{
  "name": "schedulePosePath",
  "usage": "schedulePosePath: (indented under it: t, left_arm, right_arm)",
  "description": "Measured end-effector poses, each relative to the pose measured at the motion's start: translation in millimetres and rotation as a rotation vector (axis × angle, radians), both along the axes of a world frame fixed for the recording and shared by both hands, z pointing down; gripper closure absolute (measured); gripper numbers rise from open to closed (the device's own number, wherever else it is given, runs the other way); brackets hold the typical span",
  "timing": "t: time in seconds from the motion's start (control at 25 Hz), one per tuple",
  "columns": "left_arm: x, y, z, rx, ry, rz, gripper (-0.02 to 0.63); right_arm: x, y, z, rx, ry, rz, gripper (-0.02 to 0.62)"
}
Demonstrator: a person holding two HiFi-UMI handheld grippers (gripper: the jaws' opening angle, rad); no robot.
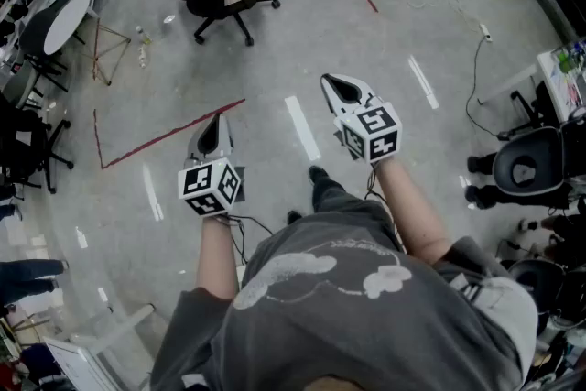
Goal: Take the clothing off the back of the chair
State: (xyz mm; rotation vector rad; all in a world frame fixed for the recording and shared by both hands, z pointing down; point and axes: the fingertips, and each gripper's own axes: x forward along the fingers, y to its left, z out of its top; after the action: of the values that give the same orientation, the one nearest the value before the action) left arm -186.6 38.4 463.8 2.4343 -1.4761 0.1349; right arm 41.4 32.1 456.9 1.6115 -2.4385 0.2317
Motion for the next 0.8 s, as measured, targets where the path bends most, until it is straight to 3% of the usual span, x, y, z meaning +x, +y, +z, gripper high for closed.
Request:
schedulePosePath:
  t: [0.4,0.8]
  left_arm:
    - [0.9,4.6,3.9,-0.005,0.013,0.002,0.606]
    - [-30.5,18.6,18.1,-0.045,0.009,-0.022,0.606]
  right_arm:
    - [6.2,3.5,4.7,-0.028,-0.024,0.016,0.603]
    - [-12.2,20.1,11.2,-0.028,-0.105,-0.003,0.603]
